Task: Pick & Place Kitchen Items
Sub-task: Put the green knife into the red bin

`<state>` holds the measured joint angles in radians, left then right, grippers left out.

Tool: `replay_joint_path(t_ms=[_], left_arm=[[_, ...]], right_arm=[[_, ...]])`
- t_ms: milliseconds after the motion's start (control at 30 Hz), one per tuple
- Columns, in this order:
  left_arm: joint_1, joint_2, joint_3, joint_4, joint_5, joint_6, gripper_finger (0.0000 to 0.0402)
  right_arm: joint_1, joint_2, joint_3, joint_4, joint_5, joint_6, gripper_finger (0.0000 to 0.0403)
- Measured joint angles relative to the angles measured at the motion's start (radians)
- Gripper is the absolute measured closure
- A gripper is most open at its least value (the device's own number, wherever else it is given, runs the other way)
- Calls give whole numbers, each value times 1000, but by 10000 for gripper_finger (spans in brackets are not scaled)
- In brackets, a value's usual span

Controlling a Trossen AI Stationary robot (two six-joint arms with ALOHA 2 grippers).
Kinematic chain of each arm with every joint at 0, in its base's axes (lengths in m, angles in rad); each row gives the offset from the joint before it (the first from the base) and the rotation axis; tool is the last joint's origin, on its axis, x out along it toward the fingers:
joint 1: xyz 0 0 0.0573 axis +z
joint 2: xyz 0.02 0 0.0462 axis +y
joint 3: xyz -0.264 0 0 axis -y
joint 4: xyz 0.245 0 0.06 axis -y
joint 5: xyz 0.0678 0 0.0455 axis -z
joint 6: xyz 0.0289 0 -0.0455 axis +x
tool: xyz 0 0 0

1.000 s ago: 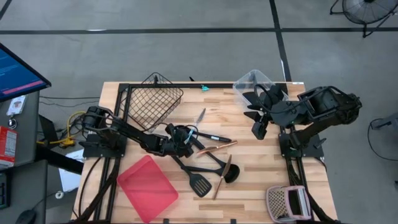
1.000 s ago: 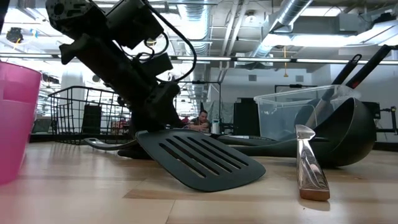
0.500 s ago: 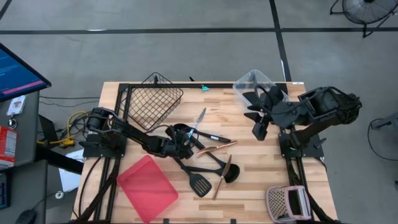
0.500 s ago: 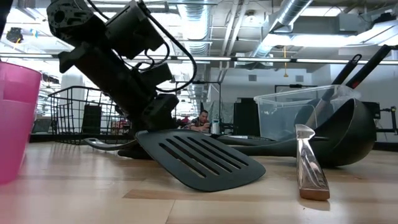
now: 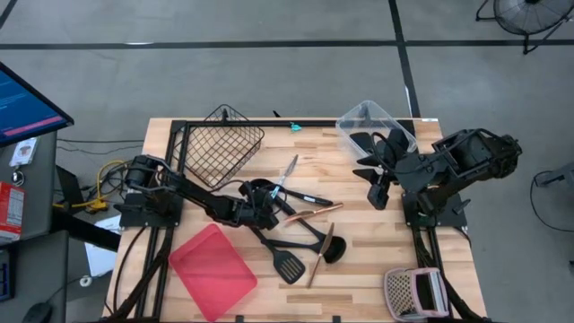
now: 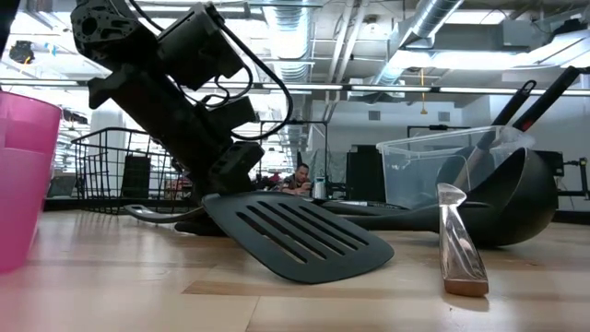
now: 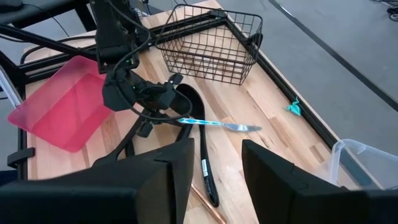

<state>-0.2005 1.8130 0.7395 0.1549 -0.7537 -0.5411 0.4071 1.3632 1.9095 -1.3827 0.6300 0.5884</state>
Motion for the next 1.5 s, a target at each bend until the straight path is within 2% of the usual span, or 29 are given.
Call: replay_joint_path(t_ms=[133, 200, 433, 700, 967, 1200, 1500], left_arm=[[4, 0, 0, -1, 13, 2, 361], [4, 0, 0, -2, 20, 8, 376], [4, -20, 0, -5, 52, 9, 372], [4, -169, -1, -7, 56, 91, 375], [4, -427, -1, -41, 112, 172, 375], [4, -693, -1, -140, 126, 234, 375], [4, -1002, -1, -156, 256, 248, 375]], right_arm=[[7, 0, 0, 0, 0, 6, 271], [8, 0, 0, 0, 2, 14, 270], [8, 0, 0, 0, 7, 15, 270], [8, 0, 0, 0, 7, 15, 269], [8, 0, 0, 0, 7, 14, 269], [8, 0, 0, 0, 7, 6, 271], [8, 0, 0, 0, 7, 4, 271]])
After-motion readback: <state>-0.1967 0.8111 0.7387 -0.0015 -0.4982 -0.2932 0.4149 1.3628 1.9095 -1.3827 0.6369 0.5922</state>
